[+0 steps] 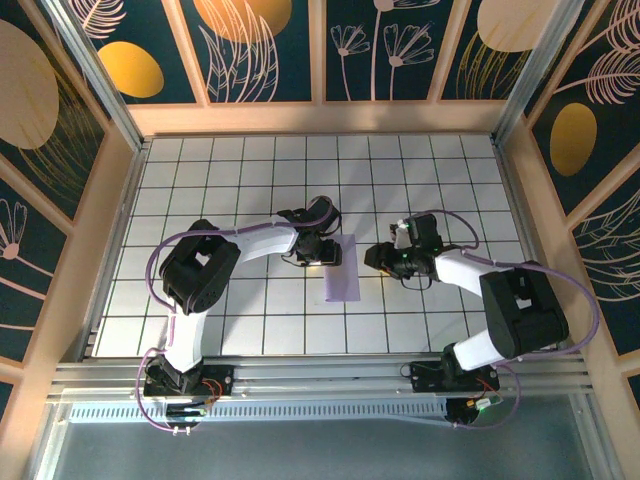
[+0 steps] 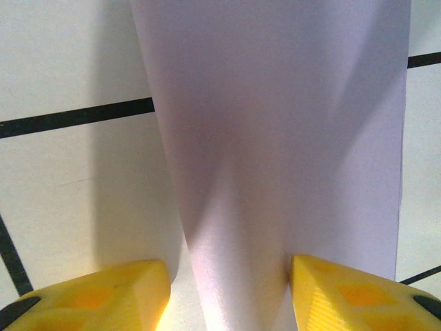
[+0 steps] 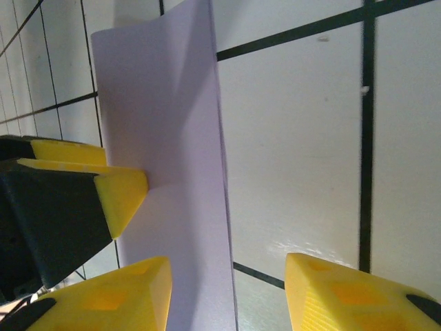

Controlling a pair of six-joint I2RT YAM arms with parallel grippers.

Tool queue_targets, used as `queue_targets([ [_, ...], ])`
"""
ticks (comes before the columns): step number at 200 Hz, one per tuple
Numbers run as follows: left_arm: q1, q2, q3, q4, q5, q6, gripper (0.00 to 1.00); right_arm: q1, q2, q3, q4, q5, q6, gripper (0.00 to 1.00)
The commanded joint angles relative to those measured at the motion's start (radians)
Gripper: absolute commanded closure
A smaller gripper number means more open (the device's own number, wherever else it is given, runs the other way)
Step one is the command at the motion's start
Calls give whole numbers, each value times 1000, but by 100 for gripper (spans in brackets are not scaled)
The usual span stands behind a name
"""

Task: Fold a paper plane with a square sheet of paper (fold left side to right side)
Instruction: Hold the square sheet of paper at the center of the table.

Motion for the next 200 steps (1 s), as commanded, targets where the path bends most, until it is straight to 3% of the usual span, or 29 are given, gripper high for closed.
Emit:
queue_targets([
  [1, -26, 149, -49, 48, 29, 6, 47, 24, 26, 33, 33, -33, 28, 55],
  [86, -26, 148, -55, 50, 25, -3, 47, 99, 123, 73, 111, -80, 87, 66],
  [144, -26, 148, -56, 52, 23, -6, 47, 124, 199, 100, 108, -88, 91, 89],
  [200, -26, 130, -59, 49, -17, -4, 47, 127, 250, 101, 34, -33, 63, 97],
])
